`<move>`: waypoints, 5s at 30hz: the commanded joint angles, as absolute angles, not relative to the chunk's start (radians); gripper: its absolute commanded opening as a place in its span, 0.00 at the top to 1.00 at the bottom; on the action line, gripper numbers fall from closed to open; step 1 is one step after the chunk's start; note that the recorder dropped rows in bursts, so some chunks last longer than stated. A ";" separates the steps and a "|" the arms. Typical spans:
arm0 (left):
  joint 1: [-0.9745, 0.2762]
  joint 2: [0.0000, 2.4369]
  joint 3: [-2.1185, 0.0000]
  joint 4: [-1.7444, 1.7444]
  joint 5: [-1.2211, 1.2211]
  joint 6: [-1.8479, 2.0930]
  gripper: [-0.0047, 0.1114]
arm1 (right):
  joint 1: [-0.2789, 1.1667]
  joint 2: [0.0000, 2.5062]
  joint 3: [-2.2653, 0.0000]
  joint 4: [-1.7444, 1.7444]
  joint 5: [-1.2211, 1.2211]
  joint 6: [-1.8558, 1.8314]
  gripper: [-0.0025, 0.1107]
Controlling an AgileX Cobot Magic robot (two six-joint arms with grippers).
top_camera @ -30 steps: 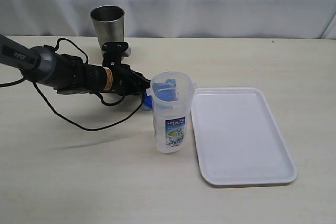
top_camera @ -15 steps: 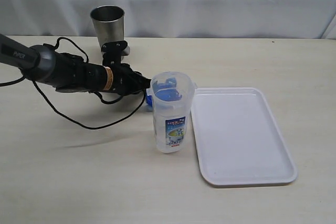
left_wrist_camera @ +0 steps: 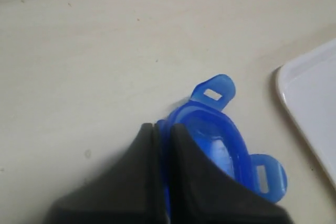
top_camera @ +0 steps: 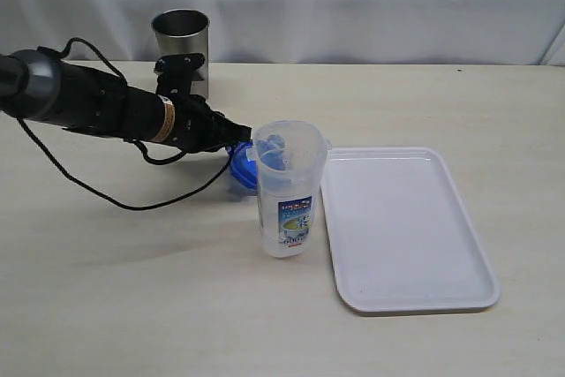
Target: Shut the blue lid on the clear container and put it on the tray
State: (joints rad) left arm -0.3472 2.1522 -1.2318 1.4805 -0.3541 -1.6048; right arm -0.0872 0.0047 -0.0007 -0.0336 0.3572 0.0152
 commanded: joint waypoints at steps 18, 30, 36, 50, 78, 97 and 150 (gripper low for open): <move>-0.349 1.754 -1.088 1.578 -0.392 -1.625 0.96 | -0.090 0.000 0.000 -0.034 0.345 0.015 0.94; -0.355 1.602 -1.088 1.585 -0.328 -1.600 0.96 | -0.090 0.000 0.000 -0.034 0.345 0.015 0.94; -0.448 1.531 -1.088 1.702 -0.117 -1.590 0.96 | -0.090 0.000 0.000 -0.034 0.345 0.015 0.94; -0.761 1.498 -1.088 1.744 0.275 -1.326 0.96 | -0.090 0.000 0.000 -0.034 0.345 0.015 0.94; -0.826 1.511 -1.012 1.744 0.229 -0.931 0.96 | -0.090 0.000 0.000 -0.034 0.345 0.015 0.94; -0.824 1.601 -1.015 1.744 0.368 -0.862 0.96 | -0.090 0.000 0.000 -0.034 0.345 0.015 0.94; -1.014 1.657 -1.090 1.681 0.608 -0.733 0.96 | -0.090 0.000 0.000 -0.034 0.345 0.015 0.94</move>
State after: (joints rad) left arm -1.0108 1.6647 -1.0885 1.6983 0.6022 -0.7405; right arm -0.0872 0.0047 -0.0007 -0.0336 0.3572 0.0152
